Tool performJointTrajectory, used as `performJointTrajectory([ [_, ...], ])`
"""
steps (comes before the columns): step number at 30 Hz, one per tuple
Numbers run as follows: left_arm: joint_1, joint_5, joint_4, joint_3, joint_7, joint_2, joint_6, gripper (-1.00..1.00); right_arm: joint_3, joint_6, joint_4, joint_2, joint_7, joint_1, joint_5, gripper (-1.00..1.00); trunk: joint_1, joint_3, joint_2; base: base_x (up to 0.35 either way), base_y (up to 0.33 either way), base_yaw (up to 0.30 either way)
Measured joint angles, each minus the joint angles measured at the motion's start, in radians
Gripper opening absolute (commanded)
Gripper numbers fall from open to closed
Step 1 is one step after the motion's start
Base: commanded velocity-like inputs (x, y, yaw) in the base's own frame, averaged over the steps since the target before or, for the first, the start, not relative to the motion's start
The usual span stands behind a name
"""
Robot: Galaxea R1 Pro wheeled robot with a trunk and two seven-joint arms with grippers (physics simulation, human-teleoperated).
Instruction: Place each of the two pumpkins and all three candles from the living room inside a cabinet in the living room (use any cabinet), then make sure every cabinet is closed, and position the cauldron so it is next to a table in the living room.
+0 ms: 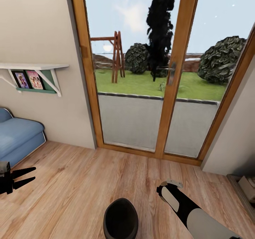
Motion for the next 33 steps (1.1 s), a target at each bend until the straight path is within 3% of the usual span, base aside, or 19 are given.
performJointTrajectory([
  [33, 0.0, 0.0, -0.001, -0.001, 0.0, -0.001, 0.0, 1.0, 0.0, 0.0, 0.0, 0.0, 0.002, 0.0, 0.0, -1.0, -0.127, 0.103, 0.231, 0.0, 0.0, 0.0],
])
